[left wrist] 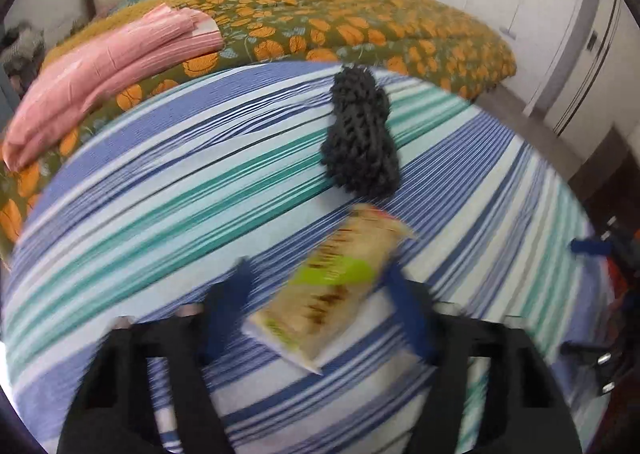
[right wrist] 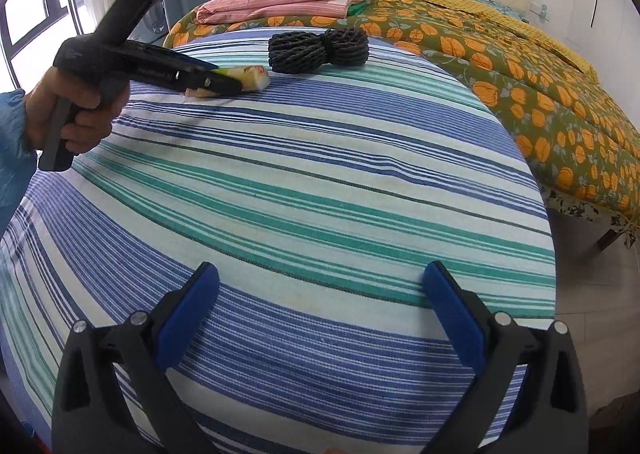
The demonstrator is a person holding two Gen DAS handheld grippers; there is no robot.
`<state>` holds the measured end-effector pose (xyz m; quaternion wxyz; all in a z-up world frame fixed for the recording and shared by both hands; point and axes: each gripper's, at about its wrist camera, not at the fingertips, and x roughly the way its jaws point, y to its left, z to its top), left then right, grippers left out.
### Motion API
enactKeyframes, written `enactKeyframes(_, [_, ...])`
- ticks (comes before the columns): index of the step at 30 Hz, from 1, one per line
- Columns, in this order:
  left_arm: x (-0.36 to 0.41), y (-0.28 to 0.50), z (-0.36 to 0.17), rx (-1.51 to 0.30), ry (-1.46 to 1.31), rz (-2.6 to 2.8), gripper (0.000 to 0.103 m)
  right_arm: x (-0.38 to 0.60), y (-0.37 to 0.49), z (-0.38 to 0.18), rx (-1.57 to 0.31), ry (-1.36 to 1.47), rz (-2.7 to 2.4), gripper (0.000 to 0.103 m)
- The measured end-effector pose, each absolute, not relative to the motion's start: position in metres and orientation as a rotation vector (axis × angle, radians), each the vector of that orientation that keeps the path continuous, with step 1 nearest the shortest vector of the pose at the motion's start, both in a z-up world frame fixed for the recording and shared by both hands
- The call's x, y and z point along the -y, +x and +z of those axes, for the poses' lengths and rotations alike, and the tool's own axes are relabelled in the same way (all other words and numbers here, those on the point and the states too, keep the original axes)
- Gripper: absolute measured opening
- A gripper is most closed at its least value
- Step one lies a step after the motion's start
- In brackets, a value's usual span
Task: Collect trash
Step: 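Grasp the yellow snack stick with the left tool, then grasp the black rope bundle with the right tool while the left tool holds the snack stick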
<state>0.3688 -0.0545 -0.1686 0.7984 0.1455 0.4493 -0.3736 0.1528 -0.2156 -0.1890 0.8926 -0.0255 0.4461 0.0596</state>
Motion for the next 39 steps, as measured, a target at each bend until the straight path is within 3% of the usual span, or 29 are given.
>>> enactKeyframes(2, [0.053, 0.363, -0.167, -0.976, 0.287, -0.81, 0.031, 0.216, 0.153, -0.189, -0.926, -0.052, 0.121, 0.098])
enactKeyframes(5, [0.047, 0.347, -0.163, -0.96, 0.294, -0.749, 0.022, 0.216, 0.152, -0.189, -0.925, -0.052, 0.12, 0.098])
enactKeyframes(17, [-0.062, 0.239, -0.153, -0.925, 0.07, -0.217, 0.024, 0.217, 0.152, -0.189, -0.925, -0.048, 0.113, 0.098])
enactKeyframes(21, [-0.069, 0.227, -0.16, -0.913, 0.074, -0.209, 0.053, 0.217, 0.152, -0.189, -0.925, -0.047, 0.114, 0.098])
enactKeyframes(25, [-0.078, 0.224, -0.169, -0.92, 0.056, -0.19, 0.064, 0.218, 0.152, -0.189, -0.927, -0.039, 0.115, 0.098])
enactKeyframes(29, [-0.07, 0.225, -0.175, -0.951, 0.105, -0.195, 0.091, 0.222, 0.165, -0.184, -0.937, 0.032, 0.13, 0.098])
enactKeyframes(32, [-0.068, 0.224, -0.177, -0.958, 0.126, -0.172, 0.097, 0.229, 0.2, -0.171, -0.92, 0.17, 0.1, 0.098])
enactKeyframes(39, [-0.073, 0.225, -0.178, -0.965, 0.095, -0.178, 0.098, 0.211, 0.315, -0.153, -0.895, 0.418, 0.073, 0.098])
